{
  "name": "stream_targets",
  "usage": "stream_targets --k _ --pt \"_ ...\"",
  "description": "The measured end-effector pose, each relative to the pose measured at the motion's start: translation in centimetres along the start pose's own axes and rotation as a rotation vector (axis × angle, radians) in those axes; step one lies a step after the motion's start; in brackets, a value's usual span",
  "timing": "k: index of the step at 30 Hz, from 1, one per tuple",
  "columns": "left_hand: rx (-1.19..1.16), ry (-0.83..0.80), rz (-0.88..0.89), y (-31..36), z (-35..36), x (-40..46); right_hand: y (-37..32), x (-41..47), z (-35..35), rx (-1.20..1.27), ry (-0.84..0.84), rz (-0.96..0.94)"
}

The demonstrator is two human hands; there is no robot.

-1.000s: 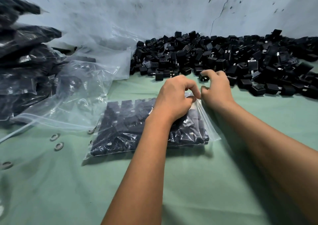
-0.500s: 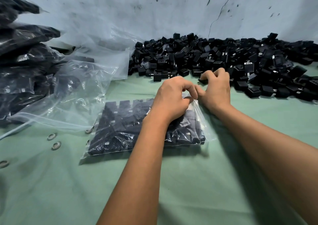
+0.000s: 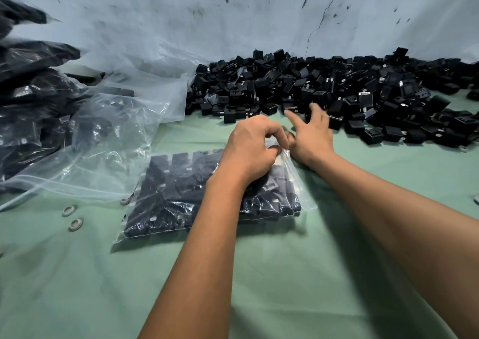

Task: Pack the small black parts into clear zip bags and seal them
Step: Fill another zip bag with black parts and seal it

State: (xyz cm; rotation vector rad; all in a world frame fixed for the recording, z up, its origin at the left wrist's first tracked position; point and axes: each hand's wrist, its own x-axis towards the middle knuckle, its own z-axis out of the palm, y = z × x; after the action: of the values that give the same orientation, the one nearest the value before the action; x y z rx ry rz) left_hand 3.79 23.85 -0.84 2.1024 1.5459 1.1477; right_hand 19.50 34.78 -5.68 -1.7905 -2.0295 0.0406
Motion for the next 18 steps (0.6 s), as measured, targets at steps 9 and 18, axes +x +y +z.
stream_targets --k 9,18 --pt "0.001 -0.005 -0.015 0.0 0.0 0.0 0.8 -0.7 -0.5 0.505 0.135 0.03" --pt "-0.002 -0.001 0.005 -0.2 0.0 0.2 1.0 -5.3 -2.1 1.227 0.022 0.061"
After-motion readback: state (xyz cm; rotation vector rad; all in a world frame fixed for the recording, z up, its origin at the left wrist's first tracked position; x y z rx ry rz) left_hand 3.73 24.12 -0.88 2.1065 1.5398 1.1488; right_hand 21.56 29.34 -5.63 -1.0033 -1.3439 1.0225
